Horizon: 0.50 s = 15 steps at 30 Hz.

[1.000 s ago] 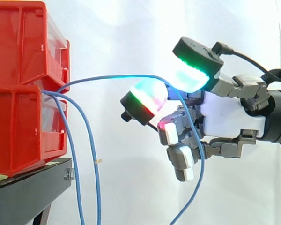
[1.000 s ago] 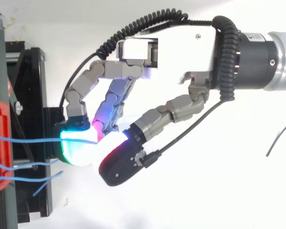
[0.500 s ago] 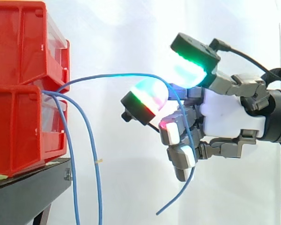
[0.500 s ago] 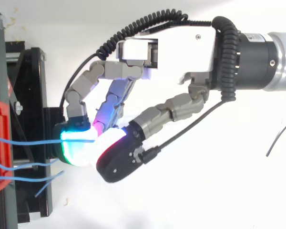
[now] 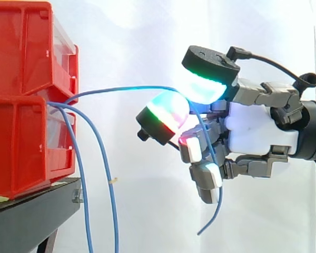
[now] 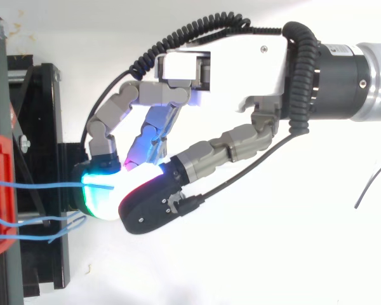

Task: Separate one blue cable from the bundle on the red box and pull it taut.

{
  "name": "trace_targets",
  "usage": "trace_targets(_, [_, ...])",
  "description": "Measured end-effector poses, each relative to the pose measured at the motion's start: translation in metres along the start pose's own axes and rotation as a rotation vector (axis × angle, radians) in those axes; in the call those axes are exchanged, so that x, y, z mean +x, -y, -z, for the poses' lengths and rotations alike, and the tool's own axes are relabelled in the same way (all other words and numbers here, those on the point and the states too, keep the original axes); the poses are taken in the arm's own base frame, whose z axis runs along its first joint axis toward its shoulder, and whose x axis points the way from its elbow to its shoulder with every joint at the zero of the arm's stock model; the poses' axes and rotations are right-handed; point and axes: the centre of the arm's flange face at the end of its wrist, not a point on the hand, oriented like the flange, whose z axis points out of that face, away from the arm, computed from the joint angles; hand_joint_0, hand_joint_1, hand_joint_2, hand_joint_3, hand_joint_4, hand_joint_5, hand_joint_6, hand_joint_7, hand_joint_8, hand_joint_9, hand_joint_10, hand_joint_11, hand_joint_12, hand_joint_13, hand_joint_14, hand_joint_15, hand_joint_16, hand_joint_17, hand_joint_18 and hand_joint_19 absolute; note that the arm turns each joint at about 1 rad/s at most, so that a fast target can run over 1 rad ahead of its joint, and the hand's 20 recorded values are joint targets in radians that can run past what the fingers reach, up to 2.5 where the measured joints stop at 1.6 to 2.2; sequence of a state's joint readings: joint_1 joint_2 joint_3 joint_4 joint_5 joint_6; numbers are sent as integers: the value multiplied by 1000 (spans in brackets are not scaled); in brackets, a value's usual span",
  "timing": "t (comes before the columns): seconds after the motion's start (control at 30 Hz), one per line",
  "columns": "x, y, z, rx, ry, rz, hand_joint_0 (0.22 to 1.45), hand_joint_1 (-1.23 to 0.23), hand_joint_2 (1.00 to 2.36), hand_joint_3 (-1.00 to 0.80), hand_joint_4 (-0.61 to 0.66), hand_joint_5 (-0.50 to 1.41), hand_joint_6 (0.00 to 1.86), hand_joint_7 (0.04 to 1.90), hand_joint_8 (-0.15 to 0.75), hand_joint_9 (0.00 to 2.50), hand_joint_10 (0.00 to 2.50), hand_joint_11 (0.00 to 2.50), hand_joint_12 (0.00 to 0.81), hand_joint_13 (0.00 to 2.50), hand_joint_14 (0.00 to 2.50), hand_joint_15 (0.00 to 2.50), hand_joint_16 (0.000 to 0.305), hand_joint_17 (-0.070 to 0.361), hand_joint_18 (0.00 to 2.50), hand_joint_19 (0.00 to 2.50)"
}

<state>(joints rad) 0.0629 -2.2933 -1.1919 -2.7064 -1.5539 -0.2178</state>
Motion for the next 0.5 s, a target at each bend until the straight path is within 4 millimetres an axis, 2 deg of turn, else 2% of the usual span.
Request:
trace_targets(0.23, [0, 0, 0, 2, 0, -1, 608, -853, 1019, -92, 46, -48, 910, 862, 263, 1088, 22, 500, 390, 1131, 24, 669, 51, 114, 1010, 633])
trace_targets(0.5, [1, 0, 0, 2, -9, -2, 651, -918, 1026, -48, -35, -56, 933, 833, 243, 1085, 22, 514, 367, 1118, 25, 687, 46, 103, 981, 654])
